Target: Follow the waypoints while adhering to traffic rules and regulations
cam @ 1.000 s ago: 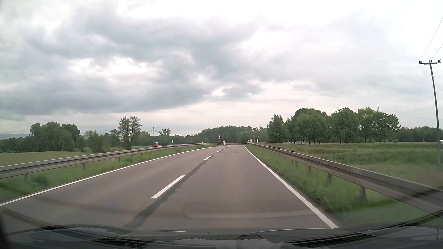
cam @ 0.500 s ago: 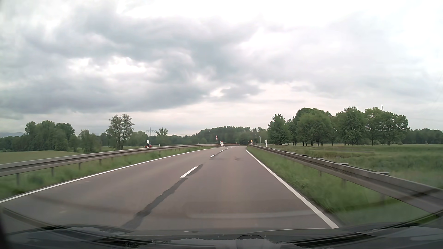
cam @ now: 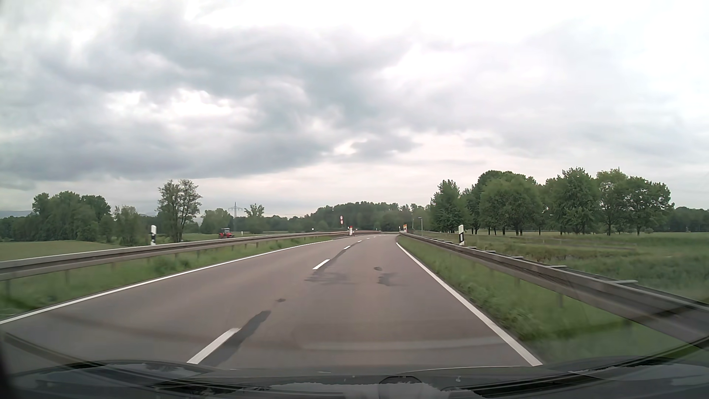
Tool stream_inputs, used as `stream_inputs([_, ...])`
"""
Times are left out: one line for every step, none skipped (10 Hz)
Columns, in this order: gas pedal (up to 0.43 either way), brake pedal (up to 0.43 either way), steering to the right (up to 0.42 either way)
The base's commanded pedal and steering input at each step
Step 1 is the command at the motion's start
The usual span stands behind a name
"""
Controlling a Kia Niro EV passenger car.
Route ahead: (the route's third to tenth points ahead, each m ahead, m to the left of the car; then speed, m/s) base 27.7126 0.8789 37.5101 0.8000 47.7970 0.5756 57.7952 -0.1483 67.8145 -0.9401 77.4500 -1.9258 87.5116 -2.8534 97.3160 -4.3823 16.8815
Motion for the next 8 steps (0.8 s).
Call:
stream_inputs([0.118,0.000,0.005])
stream_inputs([0.118,0.000,0.005])
stream_inputs([0.118,0.000,0.005])
stream_inputs([0.118,0.000,0.005])
stream_inputs([0.118,0.000,0.005])
stream_inputs([0.118,0.000,0.005])
stream_inputs([0.118,0.000,0.006])
stream_inputs([0.118,0.000,0.006])
